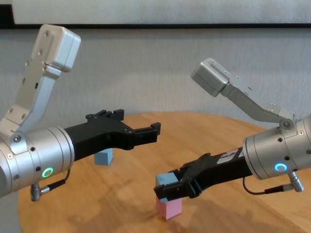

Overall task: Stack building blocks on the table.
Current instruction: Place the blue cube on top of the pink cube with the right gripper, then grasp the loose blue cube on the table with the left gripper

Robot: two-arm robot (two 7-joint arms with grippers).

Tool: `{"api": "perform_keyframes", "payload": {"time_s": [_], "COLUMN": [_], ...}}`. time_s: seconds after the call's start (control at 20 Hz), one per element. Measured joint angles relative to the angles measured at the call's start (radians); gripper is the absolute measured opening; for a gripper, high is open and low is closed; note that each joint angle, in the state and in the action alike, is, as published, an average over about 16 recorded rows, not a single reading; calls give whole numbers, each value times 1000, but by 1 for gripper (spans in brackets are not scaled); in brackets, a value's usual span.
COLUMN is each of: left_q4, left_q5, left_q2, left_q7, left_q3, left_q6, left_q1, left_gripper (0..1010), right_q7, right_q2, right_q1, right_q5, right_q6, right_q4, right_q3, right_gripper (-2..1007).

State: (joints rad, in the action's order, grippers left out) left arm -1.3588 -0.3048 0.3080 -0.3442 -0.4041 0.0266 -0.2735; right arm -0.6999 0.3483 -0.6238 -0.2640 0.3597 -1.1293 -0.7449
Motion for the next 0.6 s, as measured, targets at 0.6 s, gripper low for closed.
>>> {"api": "perform_keyframes", "payload": {"time_s": [0.6], "left_q4": [0], "left_q5": [0], "left_q2": [0], "left_q7": [0], "left_q3": [0], "left_q6": [0], "left_q1": [0], "left_gripper": [1001], "right_q7": [1], "right_q2": [1], "right_q1": [1], "right_q5": [0], "right_q6": [-1], "right_q4": [-1], "right_q3": [1], "right_gripper": [881]}}
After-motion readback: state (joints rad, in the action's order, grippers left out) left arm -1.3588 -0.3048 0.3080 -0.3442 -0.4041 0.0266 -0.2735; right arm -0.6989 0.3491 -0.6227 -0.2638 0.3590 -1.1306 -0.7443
